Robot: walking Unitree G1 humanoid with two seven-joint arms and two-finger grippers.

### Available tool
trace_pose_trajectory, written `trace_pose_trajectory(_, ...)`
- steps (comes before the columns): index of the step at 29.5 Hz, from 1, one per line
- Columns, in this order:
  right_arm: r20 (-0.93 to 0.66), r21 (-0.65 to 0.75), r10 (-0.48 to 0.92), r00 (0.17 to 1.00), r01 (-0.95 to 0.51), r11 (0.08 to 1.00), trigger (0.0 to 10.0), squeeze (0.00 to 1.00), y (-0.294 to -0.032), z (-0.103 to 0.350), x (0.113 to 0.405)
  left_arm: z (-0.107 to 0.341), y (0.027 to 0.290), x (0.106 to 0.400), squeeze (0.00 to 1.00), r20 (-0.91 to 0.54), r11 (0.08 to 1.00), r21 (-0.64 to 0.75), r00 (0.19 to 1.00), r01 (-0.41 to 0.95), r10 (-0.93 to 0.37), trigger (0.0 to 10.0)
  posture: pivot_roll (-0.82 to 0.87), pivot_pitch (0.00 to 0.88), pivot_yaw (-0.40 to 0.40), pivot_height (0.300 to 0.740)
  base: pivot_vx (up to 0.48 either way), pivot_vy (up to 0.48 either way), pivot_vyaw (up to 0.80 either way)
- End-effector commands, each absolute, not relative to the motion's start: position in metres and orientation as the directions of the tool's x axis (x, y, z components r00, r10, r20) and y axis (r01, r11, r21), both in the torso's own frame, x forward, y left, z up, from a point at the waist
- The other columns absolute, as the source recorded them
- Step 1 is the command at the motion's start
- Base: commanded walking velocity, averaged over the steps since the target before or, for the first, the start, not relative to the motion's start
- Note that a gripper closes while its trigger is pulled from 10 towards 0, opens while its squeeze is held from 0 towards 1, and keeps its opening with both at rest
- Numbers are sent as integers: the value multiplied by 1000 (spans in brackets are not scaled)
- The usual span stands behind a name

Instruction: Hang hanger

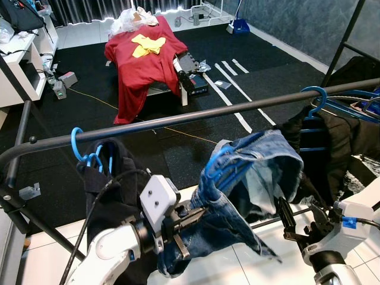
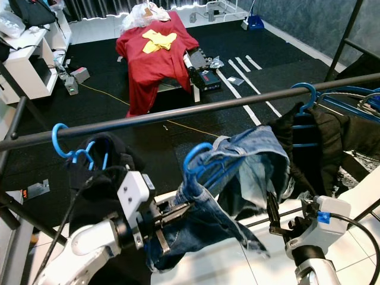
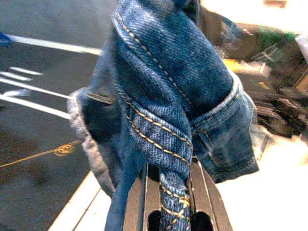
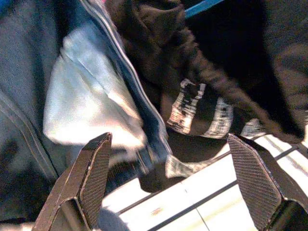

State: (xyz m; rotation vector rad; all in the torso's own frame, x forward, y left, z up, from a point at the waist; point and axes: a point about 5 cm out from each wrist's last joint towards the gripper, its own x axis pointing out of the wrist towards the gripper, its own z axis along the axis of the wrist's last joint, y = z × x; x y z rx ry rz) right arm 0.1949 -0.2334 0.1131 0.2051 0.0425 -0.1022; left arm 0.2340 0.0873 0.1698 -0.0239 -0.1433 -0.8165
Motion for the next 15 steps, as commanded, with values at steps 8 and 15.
trace_pose_trajectory(8,-79,210,-103,991,118,971,10000,0,-234,109,192,172,111,254,0,155,851,-82,850,519,-503,10000,-25,112,61,740,0,0,0)
trace_pose_trajectory(15,-80,212,-103,991,118,970,10000,0,-234,109,193,151,117,255,0,13,904,-80,907,420,-420,10000,-24,113,63,740,0,0,0)
